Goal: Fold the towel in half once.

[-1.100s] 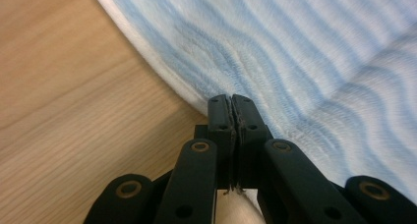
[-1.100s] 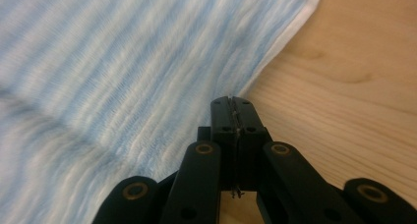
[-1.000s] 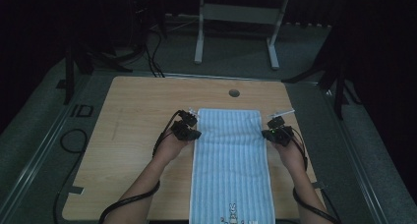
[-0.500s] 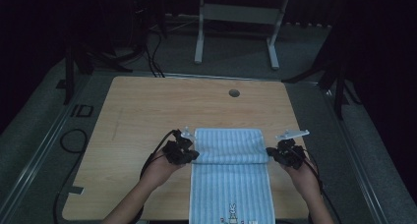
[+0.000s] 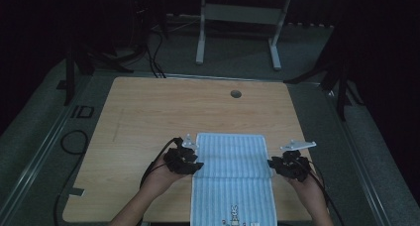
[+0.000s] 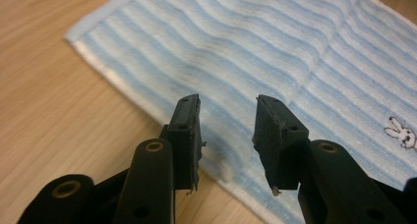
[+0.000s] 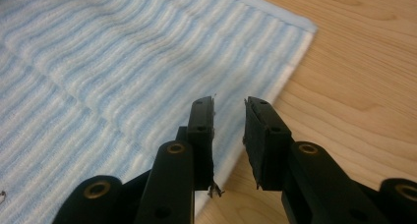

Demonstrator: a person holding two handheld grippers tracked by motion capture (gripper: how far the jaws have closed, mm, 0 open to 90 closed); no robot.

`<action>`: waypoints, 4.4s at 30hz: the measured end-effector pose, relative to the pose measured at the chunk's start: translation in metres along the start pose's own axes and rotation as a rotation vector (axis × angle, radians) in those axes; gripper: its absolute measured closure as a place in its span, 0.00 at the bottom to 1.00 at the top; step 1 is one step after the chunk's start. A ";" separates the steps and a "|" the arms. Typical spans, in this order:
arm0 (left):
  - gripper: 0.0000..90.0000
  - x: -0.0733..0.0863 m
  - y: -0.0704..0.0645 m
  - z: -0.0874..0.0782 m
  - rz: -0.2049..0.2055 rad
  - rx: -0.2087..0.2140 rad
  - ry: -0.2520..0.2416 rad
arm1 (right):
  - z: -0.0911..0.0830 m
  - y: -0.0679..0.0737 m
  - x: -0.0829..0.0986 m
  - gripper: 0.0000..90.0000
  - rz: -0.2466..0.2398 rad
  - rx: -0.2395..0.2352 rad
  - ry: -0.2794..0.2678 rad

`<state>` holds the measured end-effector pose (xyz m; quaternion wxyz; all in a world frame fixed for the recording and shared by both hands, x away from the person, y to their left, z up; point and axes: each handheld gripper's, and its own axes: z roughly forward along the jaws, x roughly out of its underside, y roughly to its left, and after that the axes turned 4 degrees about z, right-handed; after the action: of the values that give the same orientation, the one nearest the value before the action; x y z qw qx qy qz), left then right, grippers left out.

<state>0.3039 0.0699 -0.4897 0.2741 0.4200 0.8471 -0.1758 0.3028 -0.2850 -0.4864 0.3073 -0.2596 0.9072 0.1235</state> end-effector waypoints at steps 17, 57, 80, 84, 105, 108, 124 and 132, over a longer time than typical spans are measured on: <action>0.69 0.003 0.013 0.049 0.001 -0.022 0.119 | 0.051 0.011 0.007 0.81 -0.048 0.018 0.115; 0.57 0.000 0.084 0.017 -0.136 -0.124 0.123 | 0.070 0.021 -0.064 0.76 -0.067 0.021 0.088; 0.49 -0.026 0.143 0.056 -0.265 -0.253 0.135 | 0.141 -0.023 -0.129 0.61 0.042 0.119 0.194; 0.49 -0.026 0.146 0.060 -0.261 -0.263 0.150 | 0.151 -0.026 -0.126 0.62 0.068 0.111 0.214; 0.97 -0.057 0.128 0.018 -0.190 -0.185 -0.037 | 0.104 -0.017 -0.153 0.97 -0.013 0.125 0.104; 0.98 -0.069 0.126 -0.008 -0.185 -0.200 -0.093 | 0.080 -0.014 -0.170 0.97 -0.030 0.121 0.060; 0.98 -0.045 0.070 -0.093 -0.057 -0.175 -0.242 | -0.034 0.022 -0.158 0.97 -0.152 0.017 -0.185; 0.98 0.014 0.038 -0.063 -0.077 -0.073 -0.179 | -0.016 0.041 -0.078 0.97 -0.195 -0.052 -0.106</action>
<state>0.3075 0.1343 -0.4512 0.3568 0.3597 0.8406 -0.1917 0.3249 -0.2259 -0.4228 0.3585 -0.3475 0.8566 0.1300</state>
